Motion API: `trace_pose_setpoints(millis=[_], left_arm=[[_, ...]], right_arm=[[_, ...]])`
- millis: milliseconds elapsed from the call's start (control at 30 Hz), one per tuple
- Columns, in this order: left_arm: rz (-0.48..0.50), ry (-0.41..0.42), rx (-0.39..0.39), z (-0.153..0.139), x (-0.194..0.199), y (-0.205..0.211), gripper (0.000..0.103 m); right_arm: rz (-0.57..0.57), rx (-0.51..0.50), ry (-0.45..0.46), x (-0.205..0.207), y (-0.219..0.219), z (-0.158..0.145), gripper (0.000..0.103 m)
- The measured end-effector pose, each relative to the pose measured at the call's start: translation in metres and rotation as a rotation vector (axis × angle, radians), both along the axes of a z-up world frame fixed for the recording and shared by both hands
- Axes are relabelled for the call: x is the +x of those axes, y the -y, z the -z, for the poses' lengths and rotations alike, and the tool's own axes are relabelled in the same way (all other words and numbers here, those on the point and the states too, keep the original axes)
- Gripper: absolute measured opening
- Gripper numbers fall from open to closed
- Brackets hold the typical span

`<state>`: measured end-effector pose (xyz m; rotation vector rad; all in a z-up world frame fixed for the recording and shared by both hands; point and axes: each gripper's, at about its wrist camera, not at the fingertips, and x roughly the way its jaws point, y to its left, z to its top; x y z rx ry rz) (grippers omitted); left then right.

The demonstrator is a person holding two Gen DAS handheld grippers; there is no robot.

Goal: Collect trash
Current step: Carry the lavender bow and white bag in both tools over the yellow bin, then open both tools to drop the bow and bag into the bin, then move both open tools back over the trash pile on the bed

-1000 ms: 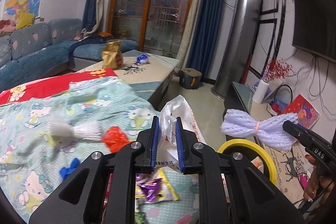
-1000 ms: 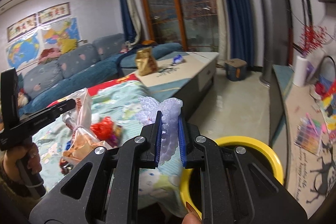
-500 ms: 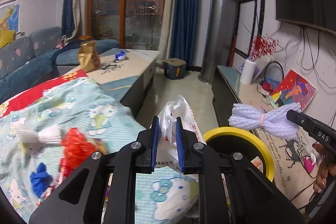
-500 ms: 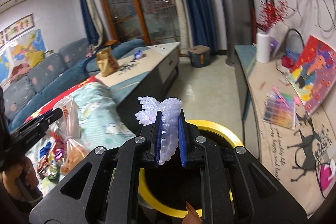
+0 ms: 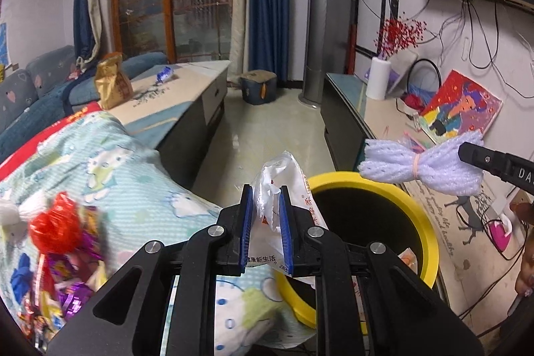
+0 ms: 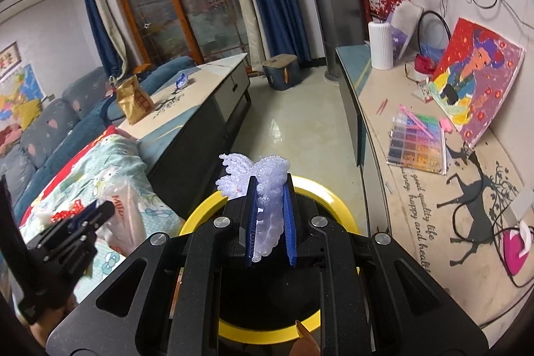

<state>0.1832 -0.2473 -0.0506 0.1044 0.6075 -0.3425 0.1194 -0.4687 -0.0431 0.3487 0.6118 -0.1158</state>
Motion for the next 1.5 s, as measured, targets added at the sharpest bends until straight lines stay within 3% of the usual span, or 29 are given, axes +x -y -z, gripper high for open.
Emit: trace_pose_setpoints(millis=[233,333,367,400,433,533,667,833,1500], left_arm=[[0.027,-0.029,0.013,0.018,0.005,0.016,0.016],[0.054,-0.044,-0.039,0.022,0.005,0.016,0.021],[0.075,-0.061,-0.070,0.024,0.006,0.015,0.032],[0.090,-0.076,-0.084,0.025,0.007,0.016,0.052],[0.111,-0.090,-0.107,0.026,0.007,0.015,0.060],[0.133,-0.072,-0.155,0.020,-0.001,0.008,0.068],[0.114,-0.043,-0.192,0.010,-0.009,-0.009,0.094],[0.065,-0.036,-0.215,-0.003,-0.017,-0.039,0.096],[-0.184,0.110,-0.133,-0.037,-0.069,-0.157,0.096]], right_arm=[[-0.009,0.036,-0.049,0.006,0.008,0.015,0.014],[-0.009,0.066,-0.065,0.007,0.014,0.023,0.032],[-0.004,0.064,-0.074,0.008,0.015,0.025,0.035],[-0.001,0.062,-0.083,0.008,0.015,0.028,0.041],[0.009,0.066,-0.090,0.008,0.016,0.030,0.043],[0.025,0.059,-0.094,0.008,0.017,0.033,0.047],[0.031,0.021,-0.057,0.003,0.009,0.024,0.053],[0.012,-0.014,-0.014,0.000,-0.003,0.013,0.063],[-0.281,-0.108,0.111,-0.012,-0.115,-0.013,0.067]])
